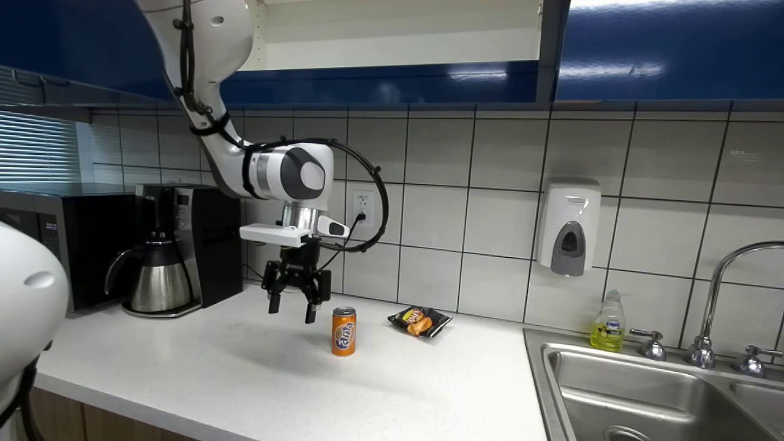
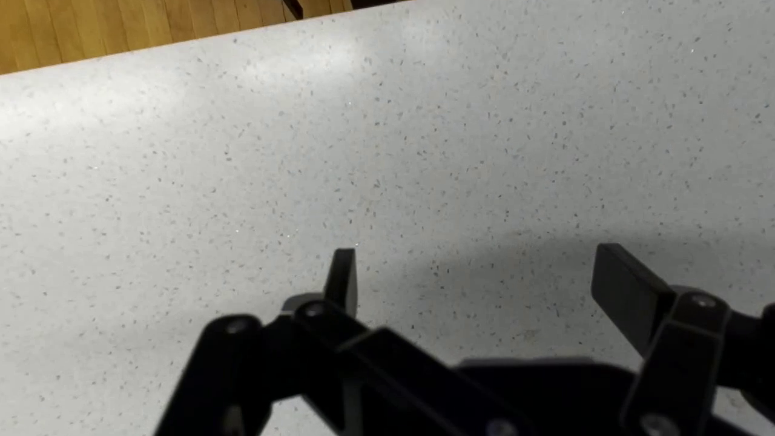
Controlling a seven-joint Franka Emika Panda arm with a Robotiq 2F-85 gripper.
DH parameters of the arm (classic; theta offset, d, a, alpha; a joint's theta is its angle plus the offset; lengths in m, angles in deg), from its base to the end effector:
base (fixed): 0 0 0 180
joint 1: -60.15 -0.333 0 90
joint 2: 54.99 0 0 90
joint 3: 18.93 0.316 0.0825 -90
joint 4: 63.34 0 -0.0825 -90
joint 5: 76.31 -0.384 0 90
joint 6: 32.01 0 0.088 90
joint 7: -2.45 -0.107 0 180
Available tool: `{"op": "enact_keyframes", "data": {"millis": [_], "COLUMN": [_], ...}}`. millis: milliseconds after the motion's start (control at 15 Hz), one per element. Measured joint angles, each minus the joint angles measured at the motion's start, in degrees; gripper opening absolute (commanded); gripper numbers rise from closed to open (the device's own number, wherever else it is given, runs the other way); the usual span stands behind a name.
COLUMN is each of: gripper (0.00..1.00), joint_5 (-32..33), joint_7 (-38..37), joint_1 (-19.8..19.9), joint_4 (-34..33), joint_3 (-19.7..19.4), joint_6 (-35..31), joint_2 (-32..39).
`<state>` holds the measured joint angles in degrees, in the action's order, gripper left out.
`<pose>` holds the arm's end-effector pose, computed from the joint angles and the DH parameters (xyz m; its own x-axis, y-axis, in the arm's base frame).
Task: Put the can in the top cabinet
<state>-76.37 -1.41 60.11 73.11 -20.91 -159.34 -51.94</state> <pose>0.4745 -0.0161 0.2826 0.9724 -0.1013 -0.2102 -0.1003 -0.9948 0.0153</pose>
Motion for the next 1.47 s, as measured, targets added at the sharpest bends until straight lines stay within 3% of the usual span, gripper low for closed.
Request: {"op": "enact_keyframes", "data": {"millis": [800, 1467], "gripper": [1.00, 1.00], "joint_5": [0.1, 3.1], "joint_7": [0.0, -0.4], "joint_1": [0.2, -0.5], "joint_4": [-3.2, -3.1], "joint_3": [-1.1, -3.6], "joint_6": [-17.1, -33.1], "joint_2": [13.5, 16.9]}}
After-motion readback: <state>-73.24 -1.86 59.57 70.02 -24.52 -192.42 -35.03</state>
